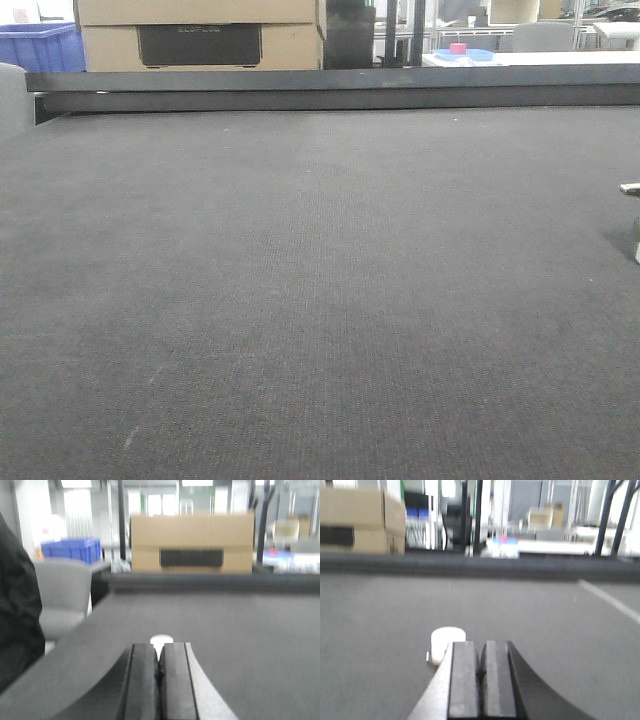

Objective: Place valve from conveyor to right shelf box
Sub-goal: 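Lower both open grippers over the white-capped valves on the conveyor, then close the right gripper around the silver valve body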

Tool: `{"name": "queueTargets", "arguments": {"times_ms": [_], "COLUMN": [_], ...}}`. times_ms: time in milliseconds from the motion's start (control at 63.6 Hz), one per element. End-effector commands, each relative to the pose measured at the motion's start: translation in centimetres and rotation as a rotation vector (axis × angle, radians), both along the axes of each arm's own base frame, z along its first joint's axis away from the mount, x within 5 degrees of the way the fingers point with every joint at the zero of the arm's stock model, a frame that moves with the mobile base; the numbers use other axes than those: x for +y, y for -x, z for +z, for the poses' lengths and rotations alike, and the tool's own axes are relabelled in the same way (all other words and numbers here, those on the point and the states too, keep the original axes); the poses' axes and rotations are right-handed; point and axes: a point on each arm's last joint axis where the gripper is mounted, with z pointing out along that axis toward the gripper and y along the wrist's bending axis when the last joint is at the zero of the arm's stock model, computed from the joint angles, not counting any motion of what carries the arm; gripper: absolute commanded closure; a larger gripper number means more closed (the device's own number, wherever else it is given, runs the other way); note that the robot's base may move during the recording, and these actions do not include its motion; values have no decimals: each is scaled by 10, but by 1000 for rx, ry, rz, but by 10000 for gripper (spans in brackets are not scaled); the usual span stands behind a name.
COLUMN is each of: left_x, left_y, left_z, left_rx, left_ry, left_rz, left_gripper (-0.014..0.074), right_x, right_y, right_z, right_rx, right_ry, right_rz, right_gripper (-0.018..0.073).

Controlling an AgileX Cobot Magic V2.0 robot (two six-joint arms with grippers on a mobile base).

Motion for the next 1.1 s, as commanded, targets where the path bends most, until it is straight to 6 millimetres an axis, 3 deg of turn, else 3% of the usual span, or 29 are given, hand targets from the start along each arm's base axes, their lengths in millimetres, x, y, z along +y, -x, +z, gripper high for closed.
{"name": "queueTargets", "arguments": {"times_ms": [0, 173, 314, 440, 503, 582, 676, 786, 880, 1085], "left_x": [1, -2, -5, -5, -4, -3, -3, -4, -7, -11], "left_y": [2, 15, 26, 20, 12, 0, -17, -31, -41, -53], "left_z": [9, 55, 101, 131, 142, 152, 162, 172, 175, 174], "left_rx": [-101, -107, -28, 60, 106, 155, 233, 302, 350, 398], "left_ry": [23, 21, 16, 20, 24, 34, 55, 68, 66, 62], "left_rz": [2, -13, -27, -33, -35, -39, -49, -79, -117, -154], "left_gripper": [707, 707, 648, 428, 263, 115, -24, 10, 16, 16], "right_x": [0, 1, 2, 2, 2, 1, 1, 1, 2, 9], "right_y": [4, 23, 33, 25, 17, 8, -1, -14, -32, -85], "right_z": [17, 76, 118, 138, 141, 140, 142, 149, 155, 173], "right_rx": [-105, -162, -165, -151, -123, -80, -75, 39, 238, 542], "right_ry": [6, 10, 12, 11, 10, 9, 8, 6, 3, 60], "right_rz": [-4, 5, 11, 12, 12, 12, 10, 16, 30, 101], "right_gripper": [713, 685, 466, 200, 82, -10, -9, -9, -9, -9]}}
